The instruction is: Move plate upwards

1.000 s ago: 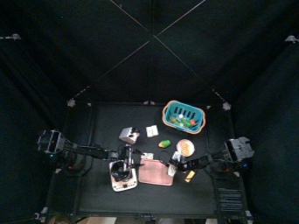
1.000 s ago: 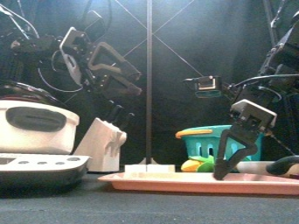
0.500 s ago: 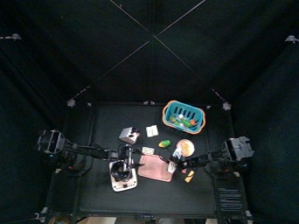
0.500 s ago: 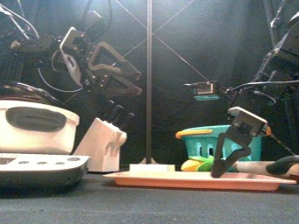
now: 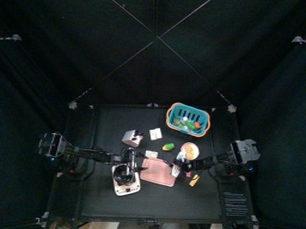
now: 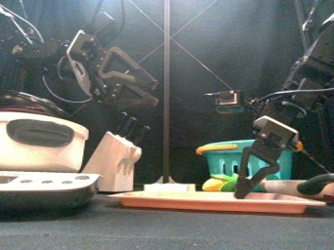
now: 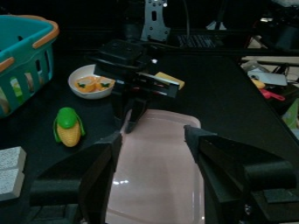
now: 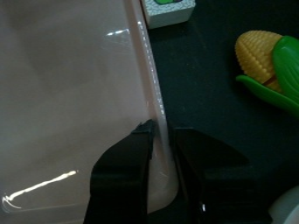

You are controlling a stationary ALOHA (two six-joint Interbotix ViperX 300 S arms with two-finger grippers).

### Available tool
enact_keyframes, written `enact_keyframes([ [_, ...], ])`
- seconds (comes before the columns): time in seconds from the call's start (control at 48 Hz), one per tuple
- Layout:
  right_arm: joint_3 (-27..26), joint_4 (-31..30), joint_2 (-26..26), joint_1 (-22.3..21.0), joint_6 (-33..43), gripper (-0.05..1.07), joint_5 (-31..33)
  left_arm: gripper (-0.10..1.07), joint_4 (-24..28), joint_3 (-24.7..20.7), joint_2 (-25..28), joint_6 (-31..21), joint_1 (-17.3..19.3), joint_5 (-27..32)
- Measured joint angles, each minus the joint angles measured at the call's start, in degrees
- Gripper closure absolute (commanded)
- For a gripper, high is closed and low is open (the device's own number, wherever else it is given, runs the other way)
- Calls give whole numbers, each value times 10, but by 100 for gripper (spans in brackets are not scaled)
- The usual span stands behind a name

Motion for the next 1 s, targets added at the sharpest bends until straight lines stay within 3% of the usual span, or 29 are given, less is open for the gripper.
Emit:
enact_keyframes([
  [0.188, 5, 8, -6, 18, 1, 43, -1, 4, 0, 0, -1, 0, 0, 0],
  [1.0, 44, 37, -52, 22, 1, 40, 12, 4, 0, -1, 0, 0, 0, 0],
])
